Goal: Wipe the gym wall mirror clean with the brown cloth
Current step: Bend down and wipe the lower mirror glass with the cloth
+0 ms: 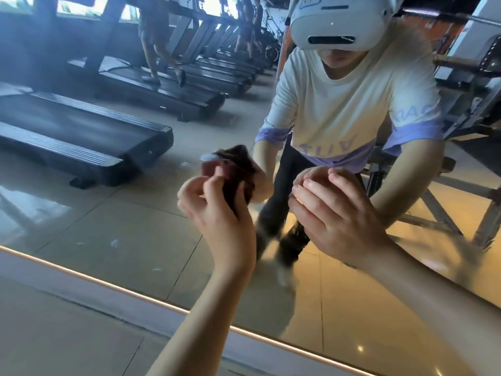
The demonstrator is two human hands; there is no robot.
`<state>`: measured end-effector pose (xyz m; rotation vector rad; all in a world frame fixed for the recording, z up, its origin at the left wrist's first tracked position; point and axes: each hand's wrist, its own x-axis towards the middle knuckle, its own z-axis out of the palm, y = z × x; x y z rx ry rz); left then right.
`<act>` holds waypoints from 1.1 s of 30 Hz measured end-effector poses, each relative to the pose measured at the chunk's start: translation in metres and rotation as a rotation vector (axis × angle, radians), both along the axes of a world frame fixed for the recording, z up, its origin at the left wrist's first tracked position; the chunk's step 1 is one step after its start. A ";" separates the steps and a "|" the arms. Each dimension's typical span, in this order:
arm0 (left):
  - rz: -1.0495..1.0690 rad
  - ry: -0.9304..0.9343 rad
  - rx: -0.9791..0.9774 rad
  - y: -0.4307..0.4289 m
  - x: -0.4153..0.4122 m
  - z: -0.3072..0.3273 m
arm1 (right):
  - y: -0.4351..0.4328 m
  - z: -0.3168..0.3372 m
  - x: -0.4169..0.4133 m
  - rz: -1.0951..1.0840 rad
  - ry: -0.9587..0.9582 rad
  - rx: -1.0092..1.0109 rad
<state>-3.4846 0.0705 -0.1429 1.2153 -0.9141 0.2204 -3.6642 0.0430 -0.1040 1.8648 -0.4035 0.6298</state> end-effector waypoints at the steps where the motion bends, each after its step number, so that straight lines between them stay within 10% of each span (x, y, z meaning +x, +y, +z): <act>1: 0.042 0.137 -0.020 -0.006 0.007 0.009 | 0.000 0.001 0.000 -0.010 0.007 0.001; 4: 0.106 0.243 0.001 -0.007 0.008 0.021 | 0.001 0.001 0.000 -0.012 0.015 0.015; 9: -0.020 -0.353 0.027 0.002 0.010 0.002 | 0.003 0.005 0.001 -0.010 0.011 0.039; 16: 0.114 0.205 0.022 -0.009 0.020 0.034 | 0.008 0.018 0.024 0.126 -0.074 0.095; 21: -0.002 -0.274 0.028 0.004 0.009 0.011 | -0.004 0.033 0.037 0.028 -0.090 0.031; 27: 0.195 0.485 0.125 -0.019 0.070 0.036 | -0.004 0.031 0.038 0.043 -0.085 0.018; 33: -0.030 -0.076 0.108 0.007 0.026 0.010 | -0.004 0.030 0.036 0.018 -0.082 0.002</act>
